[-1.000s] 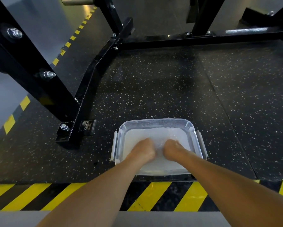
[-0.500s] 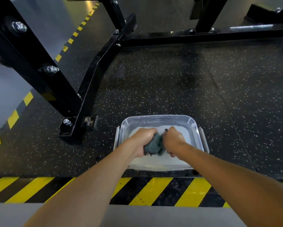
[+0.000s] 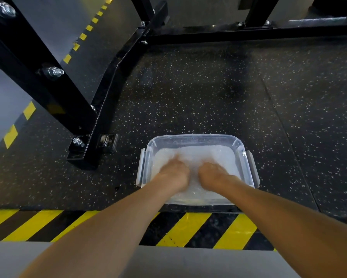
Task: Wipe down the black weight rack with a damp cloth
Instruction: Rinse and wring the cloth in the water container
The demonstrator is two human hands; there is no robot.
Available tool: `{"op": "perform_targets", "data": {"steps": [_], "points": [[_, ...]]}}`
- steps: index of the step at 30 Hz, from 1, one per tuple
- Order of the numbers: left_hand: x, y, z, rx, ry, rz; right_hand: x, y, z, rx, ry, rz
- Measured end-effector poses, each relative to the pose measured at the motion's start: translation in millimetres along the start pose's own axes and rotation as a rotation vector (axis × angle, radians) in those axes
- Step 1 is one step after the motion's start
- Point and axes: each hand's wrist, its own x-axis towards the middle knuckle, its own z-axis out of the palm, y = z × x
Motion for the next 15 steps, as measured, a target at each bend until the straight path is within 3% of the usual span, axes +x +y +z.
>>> {"op": "perform_targets", "data": {"steps": [5, 9, 11, 15], "points": [[10, 3, 5, -1.034, -0.094, -0.24, 12, -11, 0, 0.712, 0.025, 0.258], [9, -2, 3, -1.556, -0.145, -0.323, -1, -28, -3, 0.889, 0.048, 0.215], [4, -4, -1, -1.6, -0.141, -0.267, -3, -30, -6, 0.875, 0.073, 0.183], [-8, -12, -13, -1.417, -0.122, -0.164, 5, -14, -7, 0.666, 0.2, 0.185]]}}
